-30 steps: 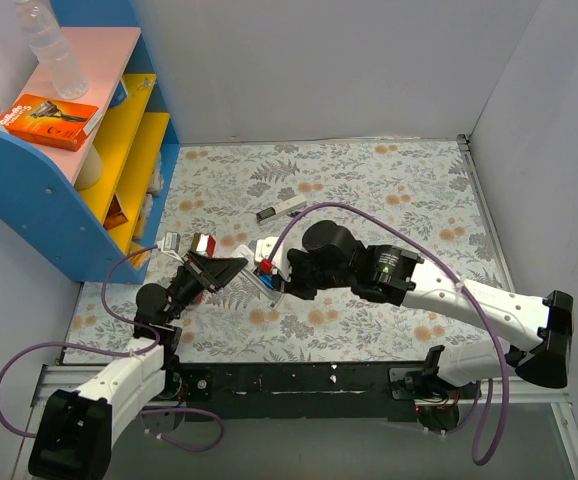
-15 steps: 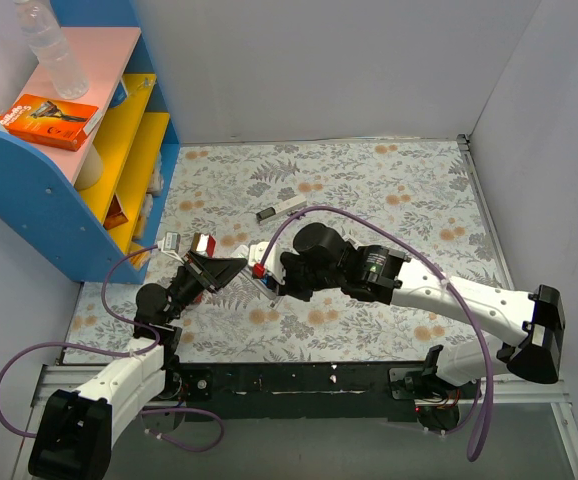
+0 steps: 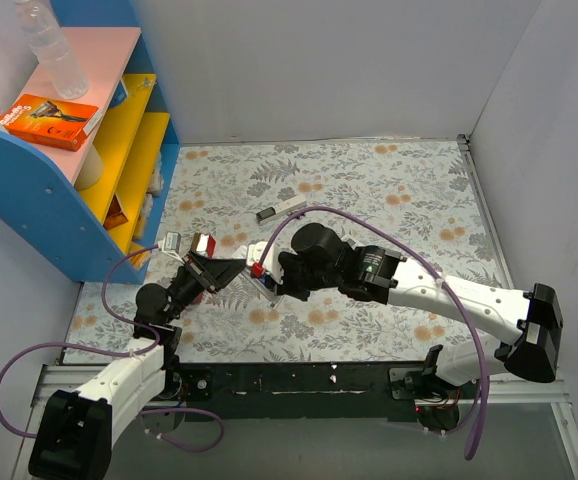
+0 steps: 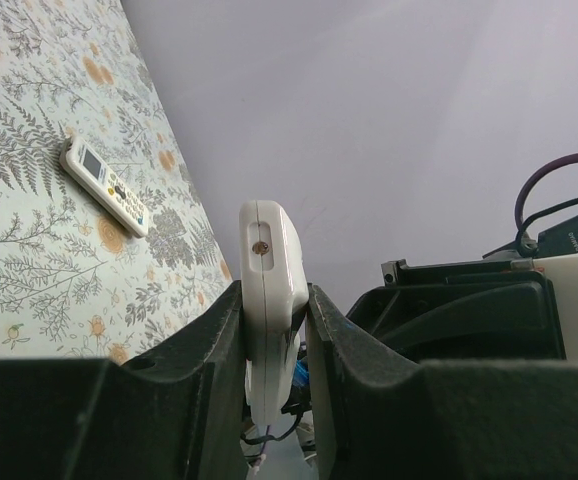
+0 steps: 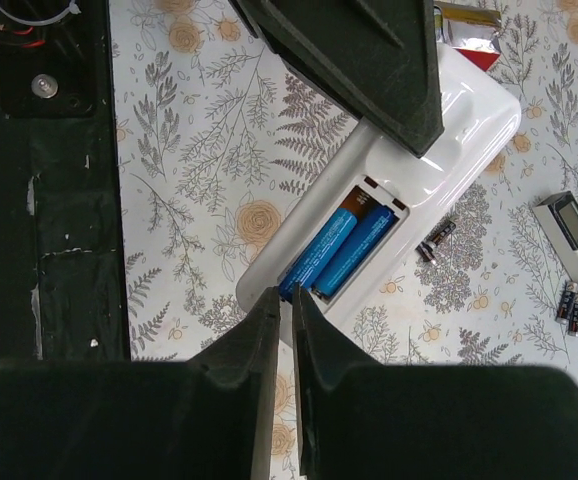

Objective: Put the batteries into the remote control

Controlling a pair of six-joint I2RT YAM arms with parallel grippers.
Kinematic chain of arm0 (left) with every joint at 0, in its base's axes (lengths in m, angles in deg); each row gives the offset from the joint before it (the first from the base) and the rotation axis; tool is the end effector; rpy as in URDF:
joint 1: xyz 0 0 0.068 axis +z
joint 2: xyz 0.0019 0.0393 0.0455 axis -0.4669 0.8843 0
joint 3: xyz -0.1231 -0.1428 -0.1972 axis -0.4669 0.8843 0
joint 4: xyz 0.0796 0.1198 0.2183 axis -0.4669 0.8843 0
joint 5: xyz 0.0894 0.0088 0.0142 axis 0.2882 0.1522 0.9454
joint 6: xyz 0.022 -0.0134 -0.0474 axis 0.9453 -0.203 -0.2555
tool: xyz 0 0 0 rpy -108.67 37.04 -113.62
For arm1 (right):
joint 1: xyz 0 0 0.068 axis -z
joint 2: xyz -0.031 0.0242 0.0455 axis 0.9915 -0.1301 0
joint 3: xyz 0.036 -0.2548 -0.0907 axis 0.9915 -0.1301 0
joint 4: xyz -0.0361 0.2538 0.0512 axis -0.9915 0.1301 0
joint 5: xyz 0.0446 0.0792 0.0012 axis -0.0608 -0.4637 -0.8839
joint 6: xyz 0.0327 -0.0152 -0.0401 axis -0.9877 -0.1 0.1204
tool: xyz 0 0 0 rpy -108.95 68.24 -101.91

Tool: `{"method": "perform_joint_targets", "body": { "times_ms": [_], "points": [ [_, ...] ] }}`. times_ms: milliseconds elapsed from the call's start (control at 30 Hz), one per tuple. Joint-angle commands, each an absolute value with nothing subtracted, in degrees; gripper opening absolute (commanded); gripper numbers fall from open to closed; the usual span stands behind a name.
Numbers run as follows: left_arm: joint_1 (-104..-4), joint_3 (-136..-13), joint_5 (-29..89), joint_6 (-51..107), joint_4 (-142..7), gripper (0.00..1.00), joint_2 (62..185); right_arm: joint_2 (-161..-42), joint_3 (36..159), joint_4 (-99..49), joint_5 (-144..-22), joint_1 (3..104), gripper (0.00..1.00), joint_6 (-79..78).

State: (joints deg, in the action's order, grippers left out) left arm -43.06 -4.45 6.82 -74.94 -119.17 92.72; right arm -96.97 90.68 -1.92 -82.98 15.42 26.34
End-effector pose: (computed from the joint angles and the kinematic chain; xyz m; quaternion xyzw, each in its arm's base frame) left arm 0.1451 -0.0590 0.2000 -0.3245 0.5541 -0.7490 0.1634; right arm 0.1136 0.2815 0.3362 -0.6257 0.6105 0.2480 0.4174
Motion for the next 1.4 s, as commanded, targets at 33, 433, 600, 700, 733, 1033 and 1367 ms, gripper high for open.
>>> {"method": "perform_joint_targets", "body": {
  "times_ms": [33,433,600,700,733,1033,1367],
  "points": [
    [-43.3,1.5,6.4,-90.5,-120.7,0.0,90.9,-98.5,90.4,-5.1,-84.3,15.8,0.15,26.9],
    [-43.3,0.8,5.7,-91.4,-120.7,0.0,90.0,-101.3,91.3,-6.6,-84.7,16.1,0.1,27.0],
    [-43.3,0.8,5.4,-92.7,-121.3,0.0,88.8,-102.6,91.2,-7.6,-85.1,16.4,0.08,27.1],
    [-43.3,0.4,5.6,-93.3,-120.7,0.0,87.5,-103.4,91.1,-8.3,-85.5,16.5,0.07,26.8],
    [-43.3,0.3,5.7,-93.6,-120.6,0.0,87.1,-103.8,91.0,-8.7,-85.7,16.6,0.06,26.7],
    [-43.3,0.1,5.9,-93.4,-119.5,0.0,85.6,-105.8,91.1,-9.7,-86.2,16.8,0.04,25.6],
    [-43.3,-1.5,6.9,-78.7,-108.0,0.0,88.5,-97.9,90.4,-8.8,-81.0,16.9,0.26,19.4]
  ]
}}
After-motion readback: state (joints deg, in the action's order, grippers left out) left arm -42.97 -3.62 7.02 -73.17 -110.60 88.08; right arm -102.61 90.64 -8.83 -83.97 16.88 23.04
